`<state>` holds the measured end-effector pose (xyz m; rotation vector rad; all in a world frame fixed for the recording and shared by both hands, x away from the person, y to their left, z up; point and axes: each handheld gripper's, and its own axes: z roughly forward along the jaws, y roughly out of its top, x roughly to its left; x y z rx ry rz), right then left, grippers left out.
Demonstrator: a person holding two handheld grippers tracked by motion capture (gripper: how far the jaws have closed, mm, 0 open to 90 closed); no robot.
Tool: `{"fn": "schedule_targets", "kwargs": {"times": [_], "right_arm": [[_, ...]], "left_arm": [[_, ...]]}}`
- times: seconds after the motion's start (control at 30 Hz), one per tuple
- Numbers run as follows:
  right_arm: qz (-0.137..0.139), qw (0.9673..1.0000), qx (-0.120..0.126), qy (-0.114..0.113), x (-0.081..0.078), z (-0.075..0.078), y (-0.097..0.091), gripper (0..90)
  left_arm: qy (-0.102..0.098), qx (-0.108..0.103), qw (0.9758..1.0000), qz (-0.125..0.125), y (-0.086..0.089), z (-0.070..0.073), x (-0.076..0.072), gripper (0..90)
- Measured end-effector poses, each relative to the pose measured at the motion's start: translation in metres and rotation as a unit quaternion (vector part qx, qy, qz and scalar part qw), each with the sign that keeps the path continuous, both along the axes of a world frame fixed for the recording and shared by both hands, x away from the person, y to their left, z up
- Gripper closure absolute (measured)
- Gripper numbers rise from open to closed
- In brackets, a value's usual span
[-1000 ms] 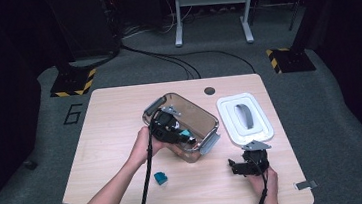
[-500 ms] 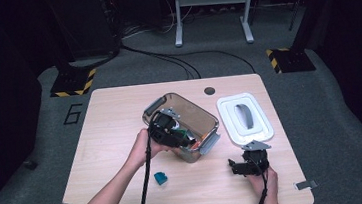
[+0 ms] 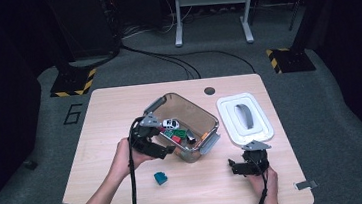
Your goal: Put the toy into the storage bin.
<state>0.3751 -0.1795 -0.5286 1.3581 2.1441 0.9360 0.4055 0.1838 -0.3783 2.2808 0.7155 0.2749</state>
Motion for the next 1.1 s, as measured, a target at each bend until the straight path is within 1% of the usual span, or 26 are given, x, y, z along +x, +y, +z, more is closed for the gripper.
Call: {"fn": "schedule_targets", "kwargs": {"times": [0.03, 0.1, 0.13, 0.17, 0.23, 0.27, 0.3, 0.33, 0.37, 0.43, 0.47, 0.6, 0.67, 0.73, 0.8, 0.83, 0.87, 0.9, 0.93, 0.97, 1.0, 1.1], "right_arm": [[0.0, 1.0, 0.0, 0.0, 0.0, 0.0, 0.0, 10.0], [0.0, 1.0, 0.0, 0.0, 0.0, 0.0, 0.0, 10.0], [0.001, 1.0, 0.0, 0.0, 0.0, 0.0, 0.0, 10.0], [0.0, 1.0, 0.001, 0.0, 0.0, 0.0, 0.0, 10.0], [0.0, 1.0, 0.0, 0.0, 0.0, 0.0, 0.0, 10.0], [0.0, 1.0, 0.0, 0.0, 0.0, 0.0, 0.0, 10.0], [0.0, 1.0, 0.0, 0.0, 0.0, 0.0, 0.0, 10.0], [0.0, 1.0, -0.001, 0.0, 0.0, 0.0, 0.0, 10.0], [0.0, 1.0, 0.0, 0.0, 0.0, 0.0, 0.0, 10.0], [0.0, 1.0, 0.0, 0.0, 0.0, 0.0, 0.0, 10.0], [0.0, 1.0, -0.001, 0.0, 0.0, 0.0, 0.0, 10.0], [0.001, 1.0, -0.001, 0.0, 0.0, 0.0, 0.0, 10.0], [0.001, 1.0, 0.0, 0.001, 0.0, 0.0, 0.0, 10.0], [0.001, 1.0, 0.0, 0.001, 0.0, 0.0, 0.0, 10.0], [0.001, 1.0, 0.0, 0.001, 0.0, 0.0, 0.0, 10.0], [0.0, 1.0, 0.0, 0.0, 0.0, 0.0, 0.0, 10.1], [0.001, 1.0, 0.0, 0.001, 0.0, 0.0, 0.0, 10.0], [0.001, 1.0, 0.0, 0.001, 0.0, 0.0, 0.0, 10.0], [0.001, 1.0, 0.0, 0.001, 0.0, 0.0, 0.0, 10.0], [0.0, 1.0, 0.001, 0.0, 0.0, 0.0, 0.0, 10.0], [0.0, 1.0, 0.0, 0.001, 0.0, 0.0, 0.0, 10.0], [0.0, 1.0, -0.001, 0.0, 0.0, 0.0, 0.0, 10.0]], "left_arm": [[-0.009, 0.002, 0.9999, 0.004, 0.003, -0.001, -0.004, 15.7], [-0.011, 0.003, 0.9999, 0.01, 0.01, -0.005, -0.01, 15.4], [-0.015, 0.003, 0.9998, 0.014, 0.013, -0.008, -0.013, 15.2], [-0.014, 0.005, 0.9997, 0.018, 0.016, -0.012, -0.015, 15.0], [-0.007, 0.008, 0.9996, 0.026, 0.022, -0.022, -0.019, 14.8], [-0.007, 0.009, 0.9994, 0.033, 0.025, -0.027, -0.021, 14.7], [-0.004, 0.01, 0.9994, 0.034, 0.027, -0.034, -0.021, 14.7], [0.006, 0.013, 0.9993, 0.035, 0.029, -0.04, -0.022, 14.8], [0.009, 0.016, 0.9991, 0.038, 0.03, -0.048, -0.023, 14.9], [0.025, 0.016, 0.9988, 0.039, 0.03, -0.062, -0.025, 15.5], [0.031, 0.02, 0.9986, 0.038, 0.029, -0.069, -0.027, 15.5], [0.05, 0.033, 0.9975, 0.038, 0.027, -0.092, -0.031, 15.4], [0.05, 0.045, 0.997, 0.04, 0.025, -0.102, -0.034, 15.7], [0.057, 0.048, 0.9965, 0.037, 0.023, -0.109, -0.036, 16.0], [0.057, 0.053, 0.9964, 0.034, 0.022, -0.114, -0.037, 16.7], [0.057, 0.053, 0.9964, 0.033, 0.021, -0.116, -0.038, 18.7], [0.06, 0.053, 0.9964, 0.028, 0.022, -0.117, -0.039, 22.3], [0.057, 0.056, 0.9964, 0.027, 0.021, -0.119, -0.04, 27.1], [0.057, 0.056, 0.9964, 0.027, 0.021, -0.119, -0.04, 30.6], [0.06, 0.054, 0.9965, 0.021, 0.022, -0.121, -0.041, 34.2], [0.058, 0.055, 0.9966, 0.021, 0.022, -0.123, -0.042, 37.2], [0.054, 0.052, 0.997, 0.017, 0.023, -0.126, -0.043, 50.8]]}}
